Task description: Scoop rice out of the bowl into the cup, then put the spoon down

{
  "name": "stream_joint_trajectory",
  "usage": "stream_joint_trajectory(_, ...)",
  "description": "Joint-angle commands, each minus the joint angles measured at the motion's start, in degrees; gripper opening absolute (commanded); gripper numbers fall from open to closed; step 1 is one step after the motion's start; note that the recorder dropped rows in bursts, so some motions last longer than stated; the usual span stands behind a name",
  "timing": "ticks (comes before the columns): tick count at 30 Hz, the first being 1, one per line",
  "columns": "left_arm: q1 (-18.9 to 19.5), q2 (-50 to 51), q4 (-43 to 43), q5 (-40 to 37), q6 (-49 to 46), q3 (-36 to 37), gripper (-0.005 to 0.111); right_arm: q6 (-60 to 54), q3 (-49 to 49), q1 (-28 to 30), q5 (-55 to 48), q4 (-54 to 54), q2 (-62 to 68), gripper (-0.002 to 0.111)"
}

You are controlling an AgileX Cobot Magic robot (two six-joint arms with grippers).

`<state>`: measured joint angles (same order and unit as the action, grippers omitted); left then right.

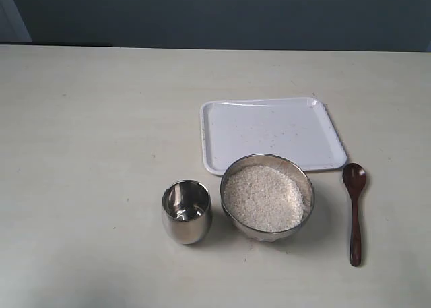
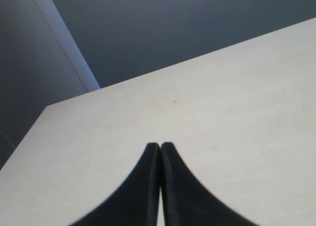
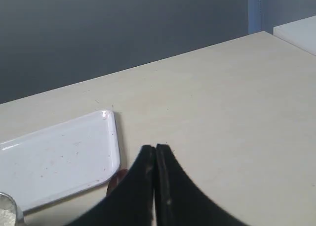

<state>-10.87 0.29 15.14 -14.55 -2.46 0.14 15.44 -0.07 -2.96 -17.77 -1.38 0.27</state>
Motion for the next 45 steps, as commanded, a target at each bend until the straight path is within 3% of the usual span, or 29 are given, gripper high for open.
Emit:
stream_joint_trajectory(1, -0.5, -0.3, -0.1, 0.7, 0.4, -0.1, 0.001, -0.4, 0.1, 0.3, 0.3, -3.0, -0.3, -0.001)
stream_joint_trajectory(8, -0.5, -0.3, -0.1, 0.7, 0.4, -0.1, 0.001, -0.3, 0.1, 0.3, 1.5, -24.1, -0.3, -0.001)
stream_joint_trajectory(10, -0.5, -0.3, -0.1, 0.7, 0.4, -0.1, 0.001, -0.1, 0.1, 0.3, 3.8, -25.2, -0.3, -0.001)
stream_joint_trajectory(18, -0.5, -0.3, -0.1, 0.7, 0.4, -0.1, 0.001, -0.1, 0.1, 0.3, 5.5, -11.0, -0.3, -0.001)
stream_joint_trajectory(31, -0.5, -0.3, -0.1, 0.7, 0.4, -0.1, 0.001, -0.1, 0.1, 0.3, 6.5, -10.0, -0.3, -0.001)
stream_joint_trajectory(36, -0.5, -0.3, -0.1, 0.7, 0.4, -0.1, 0.001, 8.2, 0.1, 0.3, 22.5, 12.8, -0.3, -0.001)
stream_joint_trajectory(39, -0.5, -0.3, -0.1, 0.7, 0.4, -0.1, 0.001, 10.1, 0.1, 0.3, 26.4, 24.5, -0.3, -0.001)
stream_joint_trajectory(45, -0.5, -0.3, -0.1, 0.7, 0.4, -0.1, 0.001, 10.1, 0.1, 0.1, 26.1, 25.3, -0.3, -0.001)
